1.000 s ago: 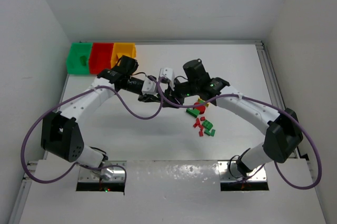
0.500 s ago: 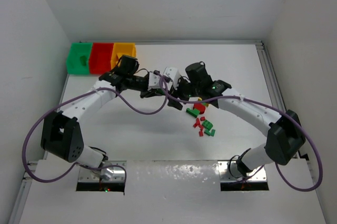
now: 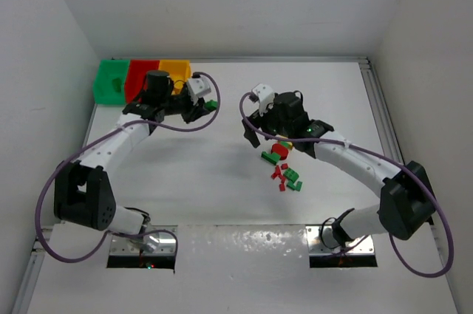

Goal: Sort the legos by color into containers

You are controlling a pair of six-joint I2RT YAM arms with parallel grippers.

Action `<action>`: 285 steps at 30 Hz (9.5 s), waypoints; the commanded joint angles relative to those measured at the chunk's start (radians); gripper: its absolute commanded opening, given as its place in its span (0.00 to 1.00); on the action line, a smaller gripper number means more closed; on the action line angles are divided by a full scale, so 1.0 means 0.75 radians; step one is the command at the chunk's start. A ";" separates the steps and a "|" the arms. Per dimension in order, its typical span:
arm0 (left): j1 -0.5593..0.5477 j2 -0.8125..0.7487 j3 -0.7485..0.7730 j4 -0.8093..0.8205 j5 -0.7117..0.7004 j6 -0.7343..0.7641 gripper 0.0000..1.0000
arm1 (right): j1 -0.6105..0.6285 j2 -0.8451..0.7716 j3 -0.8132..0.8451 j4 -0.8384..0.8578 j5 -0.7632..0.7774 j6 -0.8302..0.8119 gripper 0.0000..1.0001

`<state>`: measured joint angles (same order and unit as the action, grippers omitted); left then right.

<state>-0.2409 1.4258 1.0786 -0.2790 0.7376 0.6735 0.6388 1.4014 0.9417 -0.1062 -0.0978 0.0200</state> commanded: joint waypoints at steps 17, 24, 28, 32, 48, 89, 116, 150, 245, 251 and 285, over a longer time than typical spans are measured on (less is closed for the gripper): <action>0.826 0.622 0.889 -0.198 -0.546 -0.655 0.00 | -0.023 -0.003 0.019 0.205 0.041 0.286 0.99; 0.851 1.089 1.380 -0.338 -0.517 -0.722 0.00 | -0.023 0.032 0.035 0.146 0.044 0.260 0.99; 0.853 1.122 1.301 -0.199 -0.641 -0.728 0.00 | -0.023 0.034 0.021 0.146 0.092 0.266 0.99; 0.853 1.138 1.233 -0.066 -0.691 -0.687 0.00 | -0.025 0.034 0.013 0.146 0.081 0.280 0.99; 0.851 1.167 1.307 0.016 -0.726 -0.663 0.61 | -0.025 0.052 0.086 0.056 0.032 0.280 0.98; 0.129 0.226 0.566 -0.548 -0.396 -0.417 0.55 | -0.287 -0.018 -0.372 -0.456 0.163 0.536 0.63; 0.129 0.220 0.587 -0.561 -0.427 -0.401 0.56 | -0.214 0.040 -0.454 -0.274 0.077 0.069 0.09; -0.194 0.322 0.513 -0.440 -0.006 -0.822 0.67 | 0.110 0.185 0.221 0.363 -0.033 0.102 0.00; 0.837 0.973 1.282 0.074 -0.679 -0.597 0.50 | 0.108 0.013 0.131 -0.099 0.361 0.188 0.76; 0.737 0.738 1.174 -0.186 -0.358 -0.563 0.45 | 0.077 -0.007 0.070 -0.347 0.490 0.274 0.35; 0.407 0.199 0.570 -0.479 -0.124 -0.606 0.45 | -0.148 -0.281 -0.560 -0.527 0.435 0.906 0.28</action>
<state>0.0711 1.6211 1.5047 -0.6418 0.6262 0.2260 0.5262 1.1908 0.5205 -0.5259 0.2527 0.6823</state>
